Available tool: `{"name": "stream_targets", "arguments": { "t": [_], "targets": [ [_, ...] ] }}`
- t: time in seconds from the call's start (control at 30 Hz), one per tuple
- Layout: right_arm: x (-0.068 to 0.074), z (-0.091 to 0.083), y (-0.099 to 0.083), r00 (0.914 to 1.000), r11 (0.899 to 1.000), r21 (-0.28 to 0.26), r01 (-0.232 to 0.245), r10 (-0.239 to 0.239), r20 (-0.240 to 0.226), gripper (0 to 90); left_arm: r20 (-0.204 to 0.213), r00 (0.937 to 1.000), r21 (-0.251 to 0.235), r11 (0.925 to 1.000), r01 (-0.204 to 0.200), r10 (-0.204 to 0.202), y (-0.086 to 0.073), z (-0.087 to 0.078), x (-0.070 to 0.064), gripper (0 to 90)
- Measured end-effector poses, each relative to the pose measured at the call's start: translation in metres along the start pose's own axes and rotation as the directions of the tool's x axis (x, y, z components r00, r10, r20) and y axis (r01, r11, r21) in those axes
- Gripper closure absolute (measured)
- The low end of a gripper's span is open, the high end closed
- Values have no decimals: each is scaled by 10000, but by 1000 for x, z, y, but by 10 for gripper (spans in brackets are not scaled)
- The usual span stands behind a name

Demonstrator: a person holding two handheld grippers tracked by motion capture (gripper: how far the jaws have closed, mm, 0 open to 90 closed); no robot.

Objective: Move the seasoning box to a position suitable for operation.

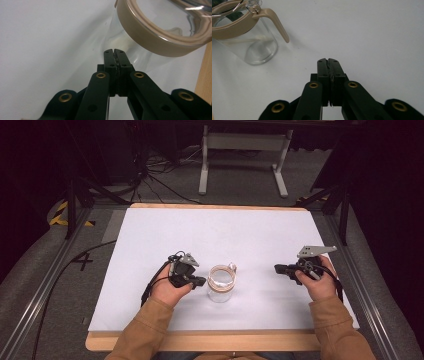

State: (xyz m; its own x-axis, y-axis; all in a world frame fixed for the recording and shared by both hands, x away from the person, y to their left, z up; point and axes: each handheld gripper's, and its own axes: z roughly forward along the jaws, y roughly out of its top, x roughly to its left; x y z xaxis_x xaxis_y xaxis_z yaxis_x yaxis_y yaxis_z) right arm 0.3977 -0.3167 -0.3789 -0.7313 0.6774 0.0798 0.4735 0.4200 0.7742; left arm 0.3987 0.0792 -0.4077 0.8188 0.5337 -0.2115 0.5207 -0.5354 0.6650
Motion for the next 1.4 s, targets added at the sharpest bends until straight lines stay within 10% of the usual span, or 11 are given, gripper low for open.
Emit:
{"name": "stream_targets", "arguments": {
  "t": [1.4],
  "targets": [
    [4, 1, -1, 9999, 9999, -1, 111, -111, -11, 889, 1072, 9912, 886, 9922, -872, 775, 11, 17, -25, 899]
  ]
}}
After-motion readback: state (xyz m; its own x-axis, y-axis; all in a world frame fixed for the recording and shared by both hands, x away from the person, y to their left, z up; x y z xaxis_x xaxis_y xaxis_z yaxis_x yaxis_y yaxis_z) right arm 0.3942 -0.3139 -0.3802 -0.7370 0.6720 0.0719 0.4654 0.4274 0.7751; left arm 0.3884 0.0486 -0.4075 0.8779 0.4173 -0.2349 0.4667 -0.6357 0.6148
